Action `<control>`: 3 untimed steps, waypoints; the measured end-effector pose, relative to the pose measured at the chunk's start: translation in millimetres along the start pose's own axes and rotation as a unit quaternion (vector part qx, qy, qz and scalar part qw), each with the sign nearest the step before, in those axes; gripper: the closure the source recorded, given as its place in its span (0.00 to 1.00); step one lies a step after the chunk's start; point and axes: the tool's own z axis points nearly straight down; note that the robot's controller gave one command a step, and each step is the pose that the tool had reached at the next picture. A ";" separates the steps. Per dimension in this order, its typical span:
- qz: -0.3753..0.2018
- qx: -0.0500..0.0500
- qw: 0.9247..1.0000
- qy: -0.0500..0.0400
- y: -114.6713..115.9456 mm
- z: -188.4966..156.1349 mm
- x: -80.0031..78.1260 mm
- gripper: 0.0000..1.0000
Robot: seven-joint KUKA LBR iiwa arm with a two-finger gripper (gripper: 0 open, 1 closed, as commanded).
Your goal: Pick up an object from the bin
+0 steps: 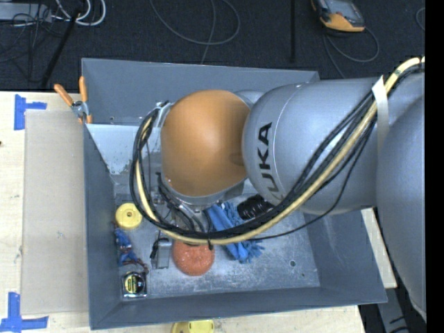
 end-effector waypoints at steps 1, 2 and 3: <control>0.003 -0.001 1.000 -0.004 -1.3 -4.5 -2.0 0.00; -0.014 -0.002 1.000 -0.005 -48.6 22.9 -25.1 0.00; 0.006 0.000 1.000 -0.004 -81.4 48.6 -15.1 0.00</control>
Offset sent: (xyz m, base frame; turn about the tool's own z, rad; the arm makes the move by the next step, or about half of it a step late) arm 0.0413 -0.0867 -0.0429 -0.0351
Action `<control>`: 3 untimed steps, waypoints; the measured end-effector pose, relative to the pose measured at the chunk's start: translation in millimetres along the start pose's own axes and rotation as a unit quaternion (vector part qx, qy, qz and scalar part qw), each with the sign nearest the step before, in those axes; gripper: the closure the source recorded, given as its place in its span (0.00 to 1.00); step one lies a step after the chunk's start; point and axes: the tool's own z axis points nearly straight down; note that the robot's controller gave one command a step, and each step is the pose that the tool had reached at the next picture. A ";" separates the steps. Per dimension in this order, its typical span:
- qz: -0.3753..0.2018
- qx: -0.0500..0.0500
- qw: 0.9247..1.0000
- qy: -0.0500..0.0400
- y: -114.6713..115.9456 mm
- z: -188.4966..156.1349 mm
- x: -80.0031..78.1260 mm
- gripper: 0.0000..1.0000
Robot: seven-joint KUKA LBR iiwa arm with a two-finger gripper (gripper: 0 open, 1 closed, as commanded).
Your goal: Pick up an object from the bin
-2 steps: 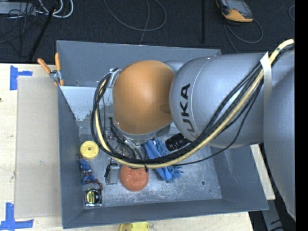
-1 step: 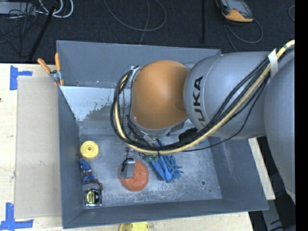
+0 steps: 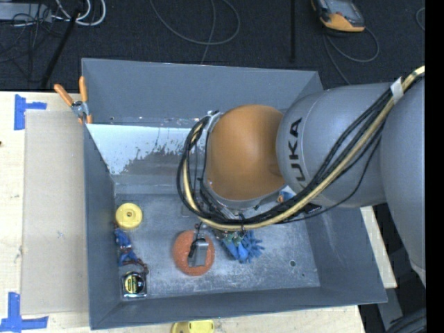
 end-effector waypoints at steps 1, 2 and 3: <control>0.004 0.000 1.000 0.001 0.2 6.6 5.6 0.00; -0.111 -0.001 0.994 0.001 -9.0 20.4 5.0 0.00; -0.136 -0.002 0.991 -0.002 -15.0 75.4 -26.5 1.00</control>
Offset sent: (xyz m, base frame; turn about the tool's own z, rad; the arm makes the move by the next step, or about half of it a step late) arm -0.0045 -0.0209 -0.0238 -0.3296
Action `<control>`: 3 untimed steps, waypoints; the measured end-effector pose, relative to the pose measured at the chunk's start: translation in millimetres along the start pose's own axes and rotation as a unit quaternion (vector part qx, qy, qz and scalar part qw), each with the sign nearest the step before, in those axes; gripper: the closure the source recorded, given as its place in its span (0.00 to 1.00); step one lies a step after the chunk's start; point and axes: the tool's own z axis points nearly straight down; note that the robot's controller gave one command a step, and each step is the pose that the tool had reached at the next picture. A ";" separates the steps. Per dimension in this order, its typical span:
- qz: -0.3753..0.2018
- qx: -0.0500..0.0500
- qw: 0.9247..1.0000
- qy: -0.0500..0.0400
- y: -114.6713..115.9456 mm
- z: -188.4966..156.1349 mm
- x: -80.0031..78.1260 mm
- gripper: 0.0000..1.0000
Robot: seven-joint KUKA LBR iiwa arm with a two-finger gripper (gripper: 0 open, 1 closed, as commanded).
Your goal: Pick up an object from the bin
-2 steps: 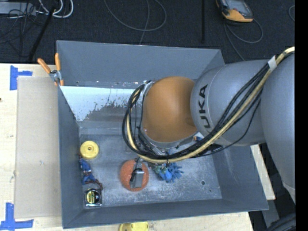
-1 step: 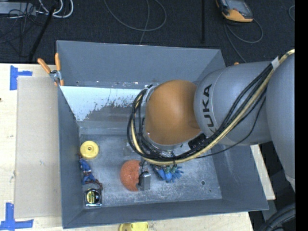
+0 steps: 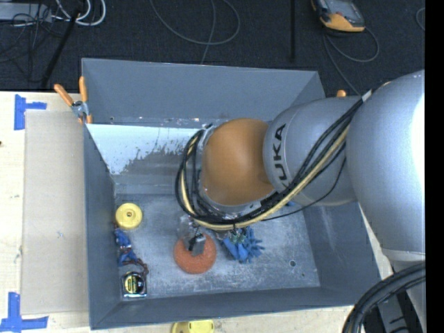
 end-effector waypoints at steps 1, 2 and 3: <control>0.001 0.000 1.000 0.000 -0.2 0.1 0.1 0.00; 0.001 0.000 1.000 0.001 -0.5 0.6 0.6 0.00; 0.007 0.000 1.000 0.003 -28.8 12.2 58.9 1.00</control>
Offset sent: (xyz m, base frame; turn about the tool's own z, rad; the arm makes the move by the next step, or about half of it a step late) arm 0.0000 0.0000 0.0000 0.0000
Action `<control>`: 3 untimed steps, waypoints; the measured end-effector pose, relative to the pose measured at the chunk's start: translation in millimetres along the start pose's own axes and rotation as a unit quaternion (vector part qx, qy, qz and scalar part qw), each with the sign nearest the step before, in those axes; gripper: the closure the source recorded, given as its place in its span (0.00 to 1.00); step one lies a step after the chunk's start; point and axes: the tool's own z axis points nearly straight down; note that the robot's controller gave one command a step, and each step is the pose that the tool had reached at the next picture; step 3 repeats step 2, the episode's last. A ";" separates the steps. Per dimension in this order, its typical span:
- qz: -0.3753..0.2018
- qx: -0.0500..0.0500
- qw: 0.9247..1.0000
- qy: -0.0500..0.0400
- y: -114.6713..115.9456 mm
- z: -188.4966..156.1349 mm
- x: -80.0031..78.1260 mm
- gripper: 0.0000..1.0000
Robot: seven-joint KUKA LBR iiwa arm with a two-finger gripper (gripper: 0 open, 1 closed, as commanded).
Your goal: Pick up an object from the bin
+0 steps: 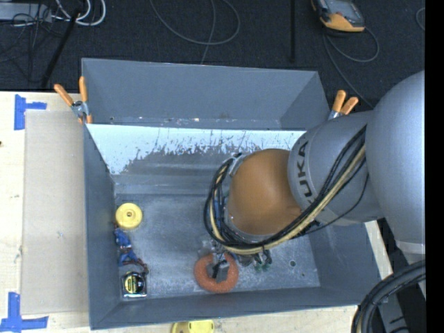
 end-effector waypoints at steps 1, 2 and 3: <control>0.001 0.000 1.000 0.000 0.0 0.0 0.0 1.00; -0.015 0.000 1.000 -0.004 12.0 -172.2 -4.7 1.00; -0.015 0.000 1.000 -0.004 12.0 -172.2 -4.7 1.00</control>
Offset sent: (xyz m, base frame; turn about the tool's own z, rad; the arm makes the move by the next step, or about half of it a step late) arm 0.0005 0.0115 0.1701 -0.0332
